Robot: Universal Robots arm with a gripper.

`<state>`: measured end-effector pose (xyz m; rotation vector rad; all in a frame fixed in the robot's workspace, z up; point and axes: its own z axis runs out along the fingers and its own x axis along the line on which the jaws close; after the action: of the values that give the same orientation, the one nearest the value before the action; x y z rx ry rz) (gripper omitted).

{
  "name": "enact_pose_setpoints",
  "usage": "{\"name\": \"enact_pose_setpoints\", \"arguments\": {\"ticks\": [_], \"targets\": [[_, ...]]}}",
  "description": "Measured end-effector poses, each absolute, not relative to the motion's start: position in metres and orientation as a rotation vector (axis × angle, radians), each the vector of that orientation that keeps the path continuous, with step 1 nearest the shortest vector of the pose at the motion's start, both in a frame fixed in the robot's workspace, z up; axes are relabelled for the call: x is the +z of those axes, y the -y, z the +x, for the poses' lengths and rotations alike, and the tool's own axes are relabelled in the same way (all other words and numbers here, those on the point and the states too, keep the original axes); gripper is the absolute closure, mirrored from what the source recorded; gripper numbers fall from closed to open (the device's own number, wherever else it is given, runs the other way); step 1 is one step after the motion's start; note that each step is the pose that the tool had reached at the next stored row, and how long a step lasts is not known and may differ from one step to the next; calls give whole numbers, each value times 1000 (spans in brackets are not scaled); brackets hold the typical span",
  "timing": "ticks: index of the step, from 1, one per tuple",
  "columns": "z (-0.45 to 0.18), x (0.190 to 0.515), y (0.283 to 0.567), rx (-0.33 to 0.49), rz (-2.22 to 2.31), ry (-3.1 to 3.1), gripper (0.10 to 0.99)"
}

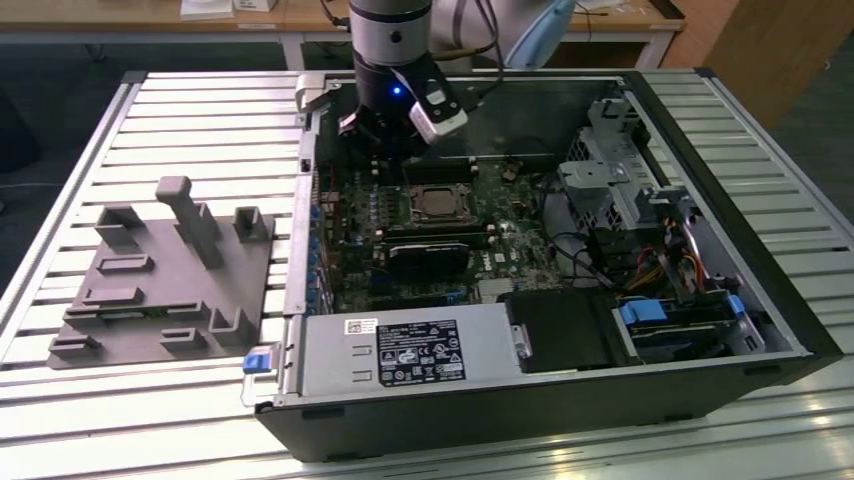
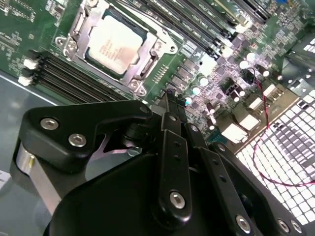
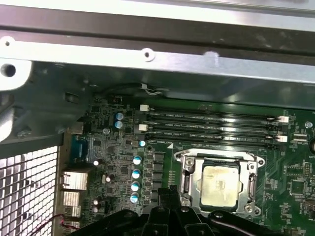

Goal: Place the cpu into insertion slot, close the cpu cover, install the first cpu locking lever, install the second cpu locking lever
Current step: 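Install the first cpu locking lever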

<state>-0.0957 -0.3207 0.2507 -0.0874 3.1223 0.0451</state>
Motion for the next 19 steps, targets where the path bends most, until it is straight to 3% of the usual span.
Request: {"name": "enact_pose_setpoints", "arguments": {"ticks": [19], "targets": [[-100,250,297,45,-87,-3122,980]]}}
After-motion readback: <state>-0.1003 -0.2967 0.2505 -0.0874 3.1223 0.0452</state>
